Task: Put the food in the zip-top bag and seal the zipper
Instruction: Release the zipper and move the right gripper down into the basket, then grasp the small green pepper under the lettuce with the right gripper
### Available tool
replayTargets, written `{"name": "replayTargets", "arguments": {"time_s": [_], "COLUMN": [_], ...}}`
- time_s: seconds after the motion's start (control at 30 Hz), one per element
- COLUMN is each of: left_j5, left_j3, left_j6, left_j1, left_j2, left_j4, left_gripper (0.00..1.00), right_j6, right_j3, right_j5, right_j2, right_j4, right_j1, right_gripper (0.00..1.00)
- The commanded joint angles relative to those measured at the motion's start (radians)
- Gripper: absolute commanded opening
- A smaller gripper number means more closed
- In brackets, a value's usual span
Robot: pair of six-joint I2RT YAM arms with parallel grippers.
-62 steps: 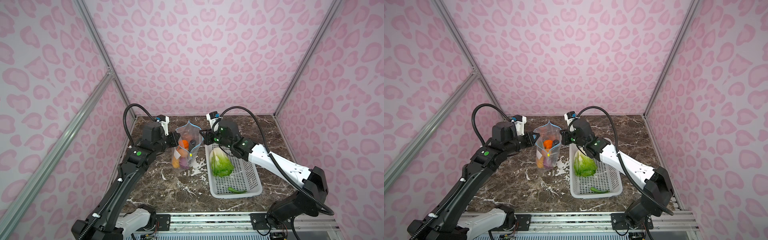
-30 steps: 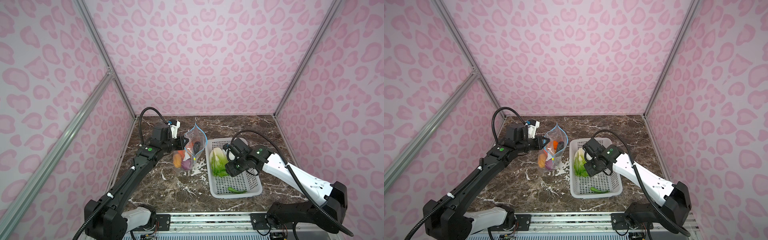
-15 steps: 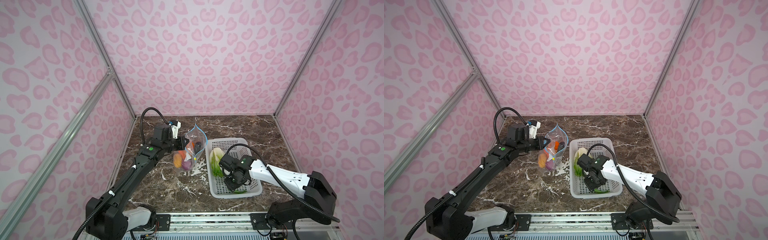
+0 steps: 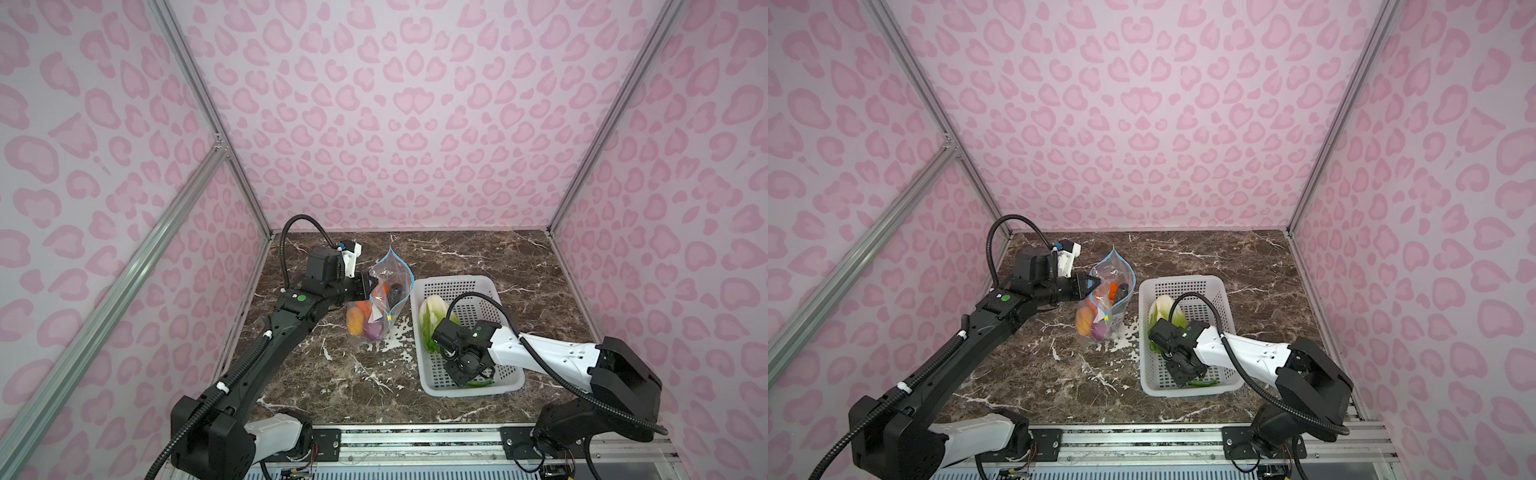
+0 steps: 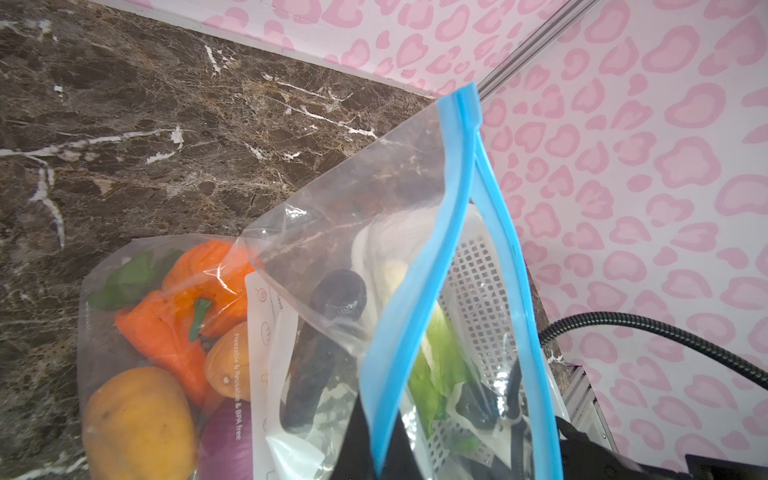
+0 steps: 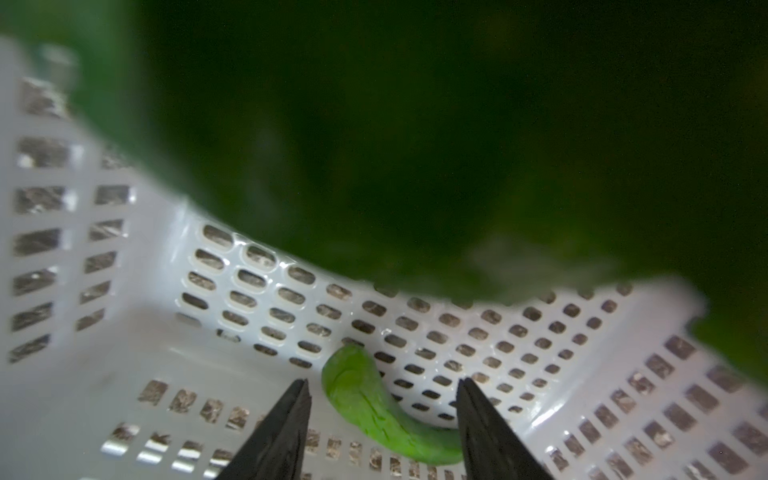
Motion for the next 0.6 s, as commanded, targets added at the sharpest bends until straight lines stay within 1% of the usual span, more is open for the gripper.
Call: {"name": "replayTargets", "arguments": {"time_s": [0.0, 0.2, 0.37, 0.47, 0.57], "left_j5": [-0.008, -0.011, -0.017, -0.023, -0.023], "left_j3": [-0.003, -0.003, -0.005, -0.005, -0.005], "left_j6": [-0.001, -0.001, -0.002, -0.001, -0.001], "left_j1": [-0.001, 0.0, 0.0, 0.0, 0.0], "left_j2": [-0.008, -0.008, -0.01, -0.011, -0.01], "left_j4": [0.021, 0.021, 0.02, 0.02, 0.019], "left_gripper": [0.02, 0.02, 0.03, 0.03, 0.03], "right_j6": [0.015, 0.045, 0.083, 0.074, 0.045], "right_j3": [-0.009, -0.02, -0.023, -0.028, -0.042], "right_j5": [0.051, 0.13, 0.195, 0.165, 0.071], "right_j2": [0.005, -0.017, -0.05, -0.069, -0.093], "right_j4": [0.01, -0.007, -0.008, -0.003, 0.02], "right_j1": [0.0, -0.023, -0.084, -0.111, -0.112], "right_gripper": [0.58, 0.55, 0.51, 0.5, 0.51]}}
